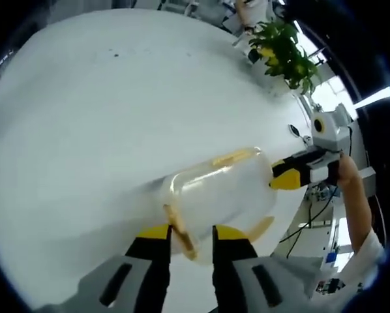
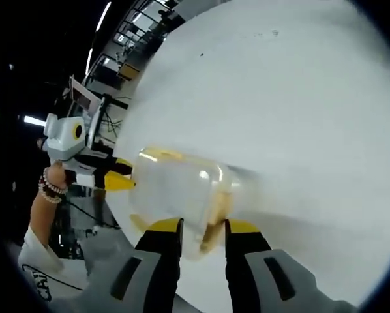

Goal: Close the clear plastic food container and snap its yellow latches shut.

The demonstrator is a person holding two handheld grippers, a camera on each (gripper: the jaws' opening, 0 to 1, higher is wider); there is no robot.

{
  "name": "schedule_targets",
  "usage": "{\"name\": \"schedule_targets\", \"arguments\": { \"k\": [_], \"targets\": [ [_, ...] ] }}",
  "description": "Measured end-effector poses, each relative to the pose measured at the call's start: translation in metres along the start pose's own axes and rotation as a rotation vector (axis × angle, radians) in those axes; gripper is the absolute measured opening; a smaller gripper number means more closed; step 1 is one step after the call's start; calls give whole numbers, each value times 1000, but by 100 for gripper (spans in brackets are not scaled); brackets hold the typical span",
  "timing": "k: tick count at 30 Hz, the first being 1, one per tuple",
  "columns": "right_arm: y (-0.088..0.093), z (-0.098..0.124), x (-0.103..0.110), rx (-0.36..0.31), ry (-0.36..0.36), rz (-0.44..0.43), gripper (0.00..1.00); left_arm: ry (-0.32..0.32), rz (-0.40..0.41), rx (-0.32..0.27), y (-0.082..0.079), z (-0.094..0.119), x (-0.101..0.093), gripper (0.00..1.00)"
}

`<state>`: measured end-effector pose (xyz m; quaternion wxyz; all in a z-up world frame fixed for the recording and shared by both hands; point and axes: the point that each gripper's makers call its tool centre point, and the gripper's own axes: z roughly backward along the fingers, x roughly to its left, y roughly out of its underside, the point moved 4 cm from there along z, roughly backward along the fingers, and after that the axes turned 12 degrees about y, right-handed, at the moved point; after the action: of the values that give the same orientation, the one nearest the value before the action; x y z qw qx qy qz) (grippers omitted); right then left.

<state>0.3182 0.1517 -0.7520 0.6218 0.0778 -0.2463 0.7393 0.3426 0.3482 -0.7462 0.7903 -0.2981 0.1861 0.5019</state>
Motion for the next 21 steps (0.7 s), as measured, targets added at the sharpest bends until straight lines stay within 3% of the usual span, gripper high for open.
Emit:
{"name": "schedule_targets", "arguments": {
  "k": [4, 9, 13, 21],
  "targets": [
    [-4, 3, 0, -10, 31, 38, 19, -7, -30, 4, 1, 2, -1, 16],
    [-14, 12, -3, -47, 42, 48, 16, 1, -70, -45, -7, 13, -6, 16],
    [-22, 20, 1, -82, 32, 49, 15, -52, -170, -77, -16, 24, -5, 16],
    [-35, 26, 19, -141, 14, 92, 11, -10, -250, -147, -21, 31, -27, 8]
  ]
}}
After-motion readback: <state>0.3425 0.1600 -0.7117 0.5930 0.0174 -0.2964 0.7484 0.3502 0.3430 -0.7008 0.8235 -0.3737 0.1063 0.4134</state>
